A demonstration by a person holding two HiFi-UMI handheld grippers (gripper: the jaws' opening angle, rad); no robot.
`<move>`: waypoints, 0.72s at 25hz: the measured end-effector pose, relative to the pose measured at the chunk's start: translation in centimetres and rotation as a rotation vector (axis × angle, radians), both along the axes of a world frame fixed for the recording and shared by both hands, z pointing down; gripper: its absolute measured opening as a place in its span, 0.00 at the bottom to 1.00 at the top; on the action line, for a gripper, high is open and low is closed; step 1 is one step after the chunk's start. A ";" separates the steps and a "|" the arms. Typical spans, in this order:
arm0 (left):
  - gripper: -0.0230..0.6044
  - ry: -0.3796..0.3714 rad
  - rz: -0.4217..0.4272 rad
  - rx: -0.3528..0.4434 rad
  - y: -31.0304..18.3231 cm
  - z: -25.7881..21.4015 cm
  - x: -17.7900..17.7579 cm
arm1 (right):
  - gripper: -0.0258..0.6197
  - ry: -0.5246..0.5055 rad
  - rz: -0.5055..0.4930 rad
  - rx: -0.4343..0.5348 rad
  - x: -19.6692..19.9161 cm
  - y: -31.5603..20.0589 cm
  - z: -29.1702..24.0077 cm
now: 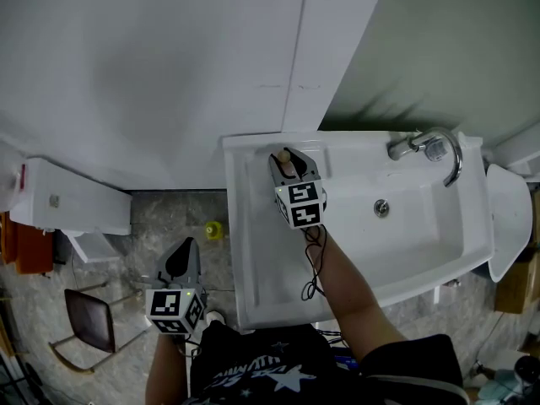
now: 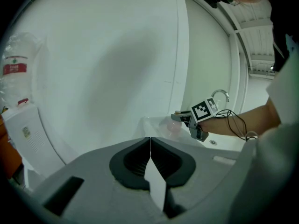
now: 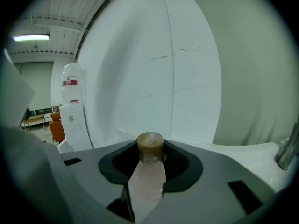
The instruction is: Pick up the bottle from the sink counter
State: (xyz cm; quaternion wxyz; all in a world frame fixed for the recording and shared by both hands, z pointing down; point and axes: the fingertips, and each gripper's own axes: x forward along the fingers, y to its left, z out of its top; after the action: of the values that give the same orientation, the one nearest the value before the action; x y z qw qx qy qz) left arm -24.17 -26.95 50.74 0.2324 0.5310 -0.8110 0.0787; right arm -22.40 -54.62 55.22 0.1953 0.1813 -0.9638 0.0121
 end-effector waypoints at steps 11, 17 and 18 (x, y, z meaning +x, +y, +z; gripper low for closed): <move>0.07 -0.002 0.031 0.054 2.5 -1.4 0.1 | 0.26 -0.021 0.018 0.021 2.0 4.2 -3.4; 0.07 -0.004 0.120 0.101 4.0 -2.7 0.8 | 0.26 -0.050 0.099 0.026 5.1 6.8 -6.9; 0.07 -0.006 0.135 0.107 4.5 -3.0 0.9 | 0.26 -0.054 0.112 0.027 5.7 7.4 -7.5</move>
State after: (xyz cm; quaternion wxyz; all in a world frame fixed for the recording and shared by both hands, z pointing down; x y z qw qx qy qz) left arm -23.26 -22.43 47.77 0.1952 0.5959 -0.7772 0.0524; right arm -16.70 -47.17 47.76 0.1655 0.2371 -0.9572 0.0152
